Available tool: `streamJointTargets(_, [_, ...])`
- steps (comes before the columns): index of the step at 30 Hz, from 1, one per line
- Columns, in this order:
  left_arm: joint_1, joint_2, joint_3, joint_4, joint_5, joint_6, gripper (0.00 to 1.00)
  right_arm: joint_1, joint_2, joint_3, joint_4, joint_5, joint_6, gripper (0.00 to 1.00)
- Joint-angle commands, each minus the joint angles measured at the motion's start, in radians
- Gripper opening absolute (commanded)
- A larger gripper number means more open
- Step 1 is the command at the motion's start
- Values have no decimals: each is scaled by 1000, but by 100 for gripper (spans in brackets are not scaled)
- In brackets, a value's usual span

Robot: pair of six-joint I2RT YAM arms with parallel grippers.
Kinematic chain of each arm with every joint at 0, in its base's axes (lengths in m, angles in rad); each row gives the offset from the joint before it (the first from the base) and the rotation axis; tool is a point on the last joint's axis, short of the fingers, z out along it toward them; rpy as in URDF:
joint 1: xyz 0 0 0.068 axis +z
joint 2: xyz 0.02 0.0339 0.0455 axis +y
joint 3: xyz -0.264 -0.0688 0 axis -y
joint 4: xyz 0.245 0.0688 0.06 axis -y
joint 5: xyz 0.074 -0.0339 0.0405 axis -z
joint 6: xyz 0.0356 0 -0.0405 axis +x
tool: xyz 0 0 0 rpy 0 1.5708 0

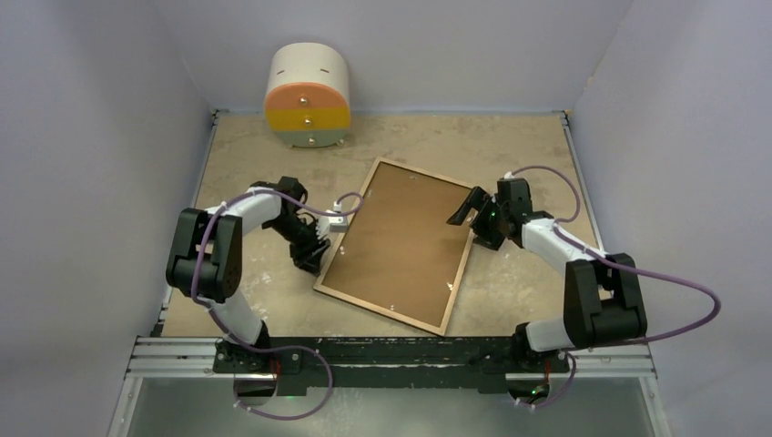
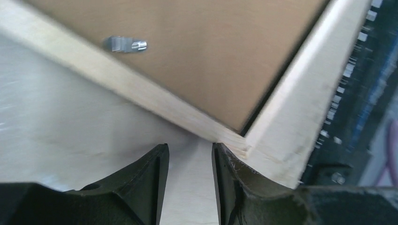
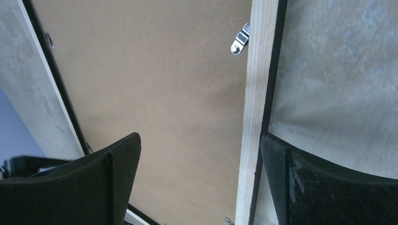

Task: Put the photo into the frame
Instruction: Adjust the photo frame at the center of the board, then install the photo frame at the center of the board.

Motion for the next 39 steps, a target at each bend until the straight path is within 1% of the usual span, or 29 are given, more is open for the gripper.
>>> streamJointTargets(1, [-22,-63,-36,-197,158,173,42,4,24,85,-7,25,-32,99])
streamJointTargets(4, [-11,-79,-41,-165,138,138,44,4,-11,109,-35,78,-35,97])
streamJointTargets(7, [21,-72,-14,-89,143,22,48,7,-73,116,-8,124,-54,93])
streamJointTargets(10, [50,-44,26,-32,193,-74,50,36,-120,102,34,90,-46,89])
streamJointTargets(13, [53,-1,44,8,238,-127,50,127,-106,91,114,20,-26,87])
streamJointTargets(16, [53,70,93,-4,264,-128,47,235,-39,97,212,-38,1,83])
streamJointTargets(20, [53,145,120,-20,273,-110,43,364,78,112,377,-110,52,77])
streamJointTargets(25, [53,190,121,-13,269,-103,29,477,254,192,511,-178,100,71])
streamJointTargets(28, [55,198,108,-4,272,-99,26,526,348,264,526,-200,123,68])
streamJointTargets(32, [57,189,82,20,270,-102,24,586,448,333,538,-213,142,64])
streamJointTargets(34, [59,183,72,26,268,-102,23,607,488,366,531,-213,142,62])
streamJointTargets(39, [63,170,53,45,256,-104,22,632,557,411,525,-199,138,60])
